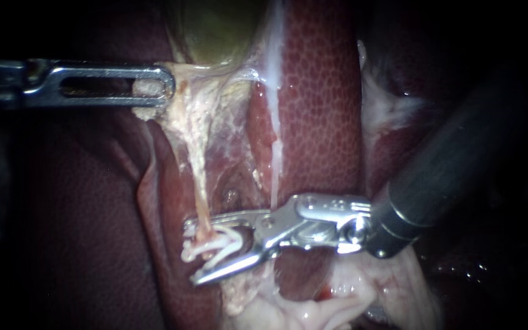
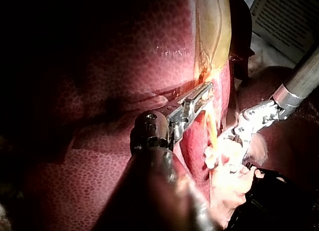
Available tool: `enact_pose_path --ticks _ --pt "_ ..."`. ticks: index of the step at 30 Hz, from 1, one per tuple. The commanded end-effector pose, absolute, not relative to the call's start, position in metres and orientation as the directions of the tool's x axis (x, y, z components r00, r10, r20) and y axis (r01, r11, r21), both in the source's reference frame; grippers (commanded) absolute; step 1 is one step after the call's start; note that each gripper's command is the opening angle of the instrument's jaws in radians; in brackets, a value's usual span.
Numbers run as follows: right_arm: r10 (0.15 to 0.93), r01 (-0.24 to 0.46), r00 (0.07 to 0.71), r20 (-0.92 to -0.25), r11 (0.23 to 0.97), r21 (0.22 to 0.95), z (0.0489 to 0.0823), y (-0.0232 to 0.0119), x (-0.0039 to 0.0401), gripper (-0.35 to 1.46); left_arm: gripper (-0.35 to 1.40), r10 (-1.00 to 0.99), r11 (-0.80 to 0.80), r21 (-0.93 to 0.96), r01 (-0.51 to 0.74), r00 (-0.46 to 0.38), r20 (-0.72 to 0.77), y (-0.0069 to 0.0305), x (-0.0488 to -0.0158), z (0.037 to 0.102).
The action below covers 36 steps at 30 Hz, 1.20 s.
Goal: Clipping second clip left tube
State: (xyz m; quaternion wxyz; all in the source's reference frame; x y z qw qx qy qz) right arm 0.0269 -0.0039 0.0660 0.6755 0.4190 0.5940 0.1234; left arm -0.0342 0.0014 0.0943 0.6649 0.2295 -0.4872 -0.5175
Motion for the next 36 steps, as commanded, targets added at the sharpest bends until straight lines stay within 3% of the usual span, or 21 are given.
enact_pose_path --ticks 1,13,14,16,17,36 --pt "0.666 0.339 0.266 -0.697 0.612 0.714 0.0661 -0.0039 0.0270 0.60 -0.35 -0.912 0.359 0.809 0.465 -0.010 0.410 0.0014 -0.0342 0.0944" --pt "0.670 0.330 0.265 -0.693 0.613 0.718 0.0666 -0.0032 0.0272 0.47 -0.35 -0.912 0.359 0.809 0.465 -0.010 0.411 0.0014 -0.0342 0.0945" --pt "0.685 0.327 0.271 -0.676 0.595 0.734 0.0666 -0.0031 0.0269 0.39 -0.35 -0.912 0.359 0.809 0.465 -0.010 0.411 0.0014 -0.0342 0.0945" --pt "0.705 0.326 0.285 -0.650 0.567 0.757 0.0665 -0.0029 0.0259 -0.08 -0.35 -0.912 0.359 0.809 0.465 -0.010 0.411 0.0014 -0.0342 0.0945" --pt "0.709 0.294 0.290 -0.643 0.574 0.765 0.0664 -0.0028 0.0257 -0.35 -0.35 -0.912 0.359 0.809 0.465 -0.010 0.411 0.0014 -0.0342 0.0945" --pt "0.709 0.289 0.310 -0.633 0.565 0.773 0.0674 -0.0023 0.0253 -0.35 -0.35 -0.912 0.359 0.809 0.465 -0.010 0.411 0.0014 -0.0342 0.0945"
